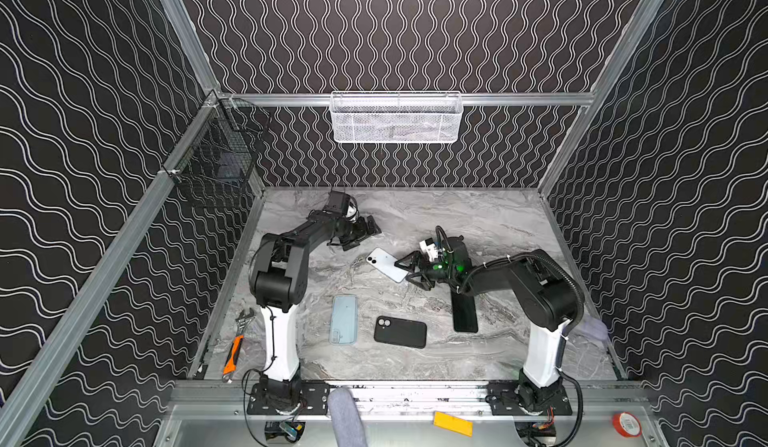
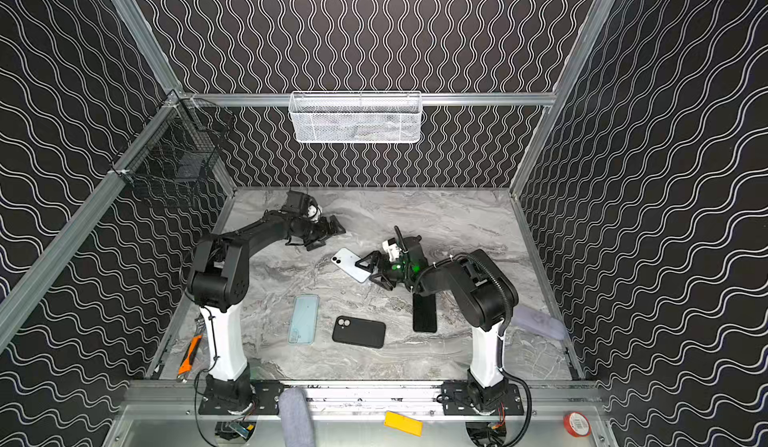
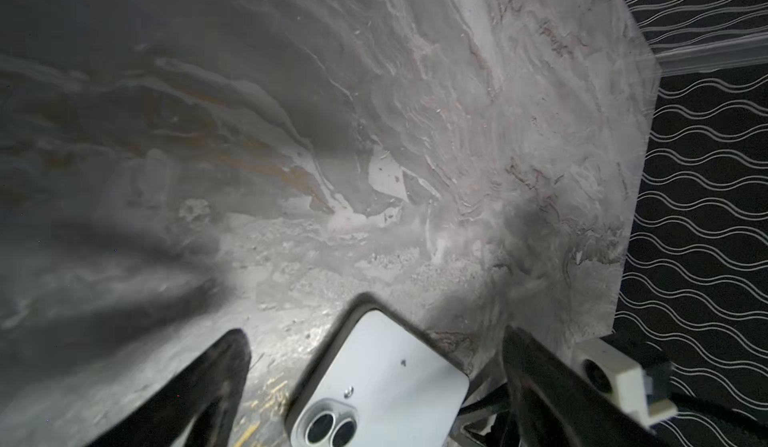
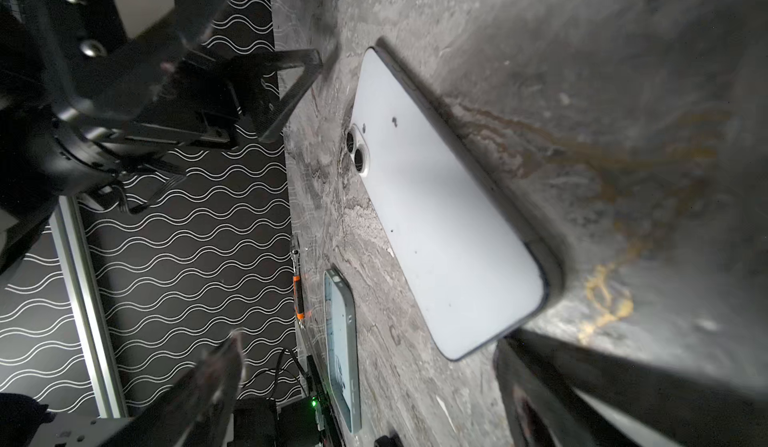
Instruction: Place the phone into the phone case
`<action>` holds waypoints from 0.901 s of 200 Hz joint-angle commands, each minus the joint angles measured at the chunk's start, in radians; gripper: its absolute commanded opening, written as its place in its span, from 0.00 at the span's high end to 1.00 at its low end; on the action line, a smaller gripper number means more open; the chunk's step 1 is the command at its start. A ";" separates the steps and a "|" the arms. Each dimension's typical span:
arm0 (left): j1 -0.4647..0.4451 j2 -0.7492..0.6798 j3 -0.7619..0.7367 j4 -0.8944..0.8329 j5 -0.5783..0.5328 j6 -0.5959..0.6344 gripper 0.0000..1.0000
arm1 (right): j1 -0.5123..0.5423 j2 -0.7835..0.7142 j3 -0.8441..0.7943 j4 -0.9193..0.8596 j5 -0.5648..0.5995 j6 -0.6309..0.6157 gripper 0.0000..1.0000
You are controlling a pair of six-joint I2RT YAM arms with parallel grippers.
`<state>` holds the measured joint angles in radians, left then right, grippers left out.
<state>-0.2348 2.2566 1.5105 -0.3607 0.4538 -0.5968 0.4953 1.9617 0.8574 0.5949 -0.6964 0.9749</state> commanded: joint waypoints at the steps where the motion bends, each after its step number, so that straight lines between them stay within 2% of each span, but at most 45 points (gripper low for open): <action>1: 0.002 0.018 0.011 -0.019 0.049 0.043 0.01 | -0.001 0.012 0.009 -0.160 0.098 -0.022 0.02; 63: -0.001 0.074 -0.012 0.007 0.170 0.056 0.01 | -0.001 0.030 0.032 -0.175 0.097 -0.030 0.02; 89: -0.015 0.069 -0.010 -0.028 0.172 0.088 0.01 | 0.000 0.037 0.041 -0.185 0.105 -0.034 0.02; 125: -0.015 0.032 -0.057 -0.048 0.194 0.117 0.01 | -0.001 0.054 0.060 -0.204 0.119 -0.039 0.02; 180: -0.015 -0.055 -0.165 -0.005 0.236 0.080 0.01 | -0.004 0.087 0.060 -0.210 0.130 -0.042 0.02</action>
<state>-0.2440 2.2246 1.3846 -0.3058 0.6125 -0.4908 0.4900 2.0182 0.9314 0.5575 -0.6876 0.9562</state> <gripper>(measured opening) 0.986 0.975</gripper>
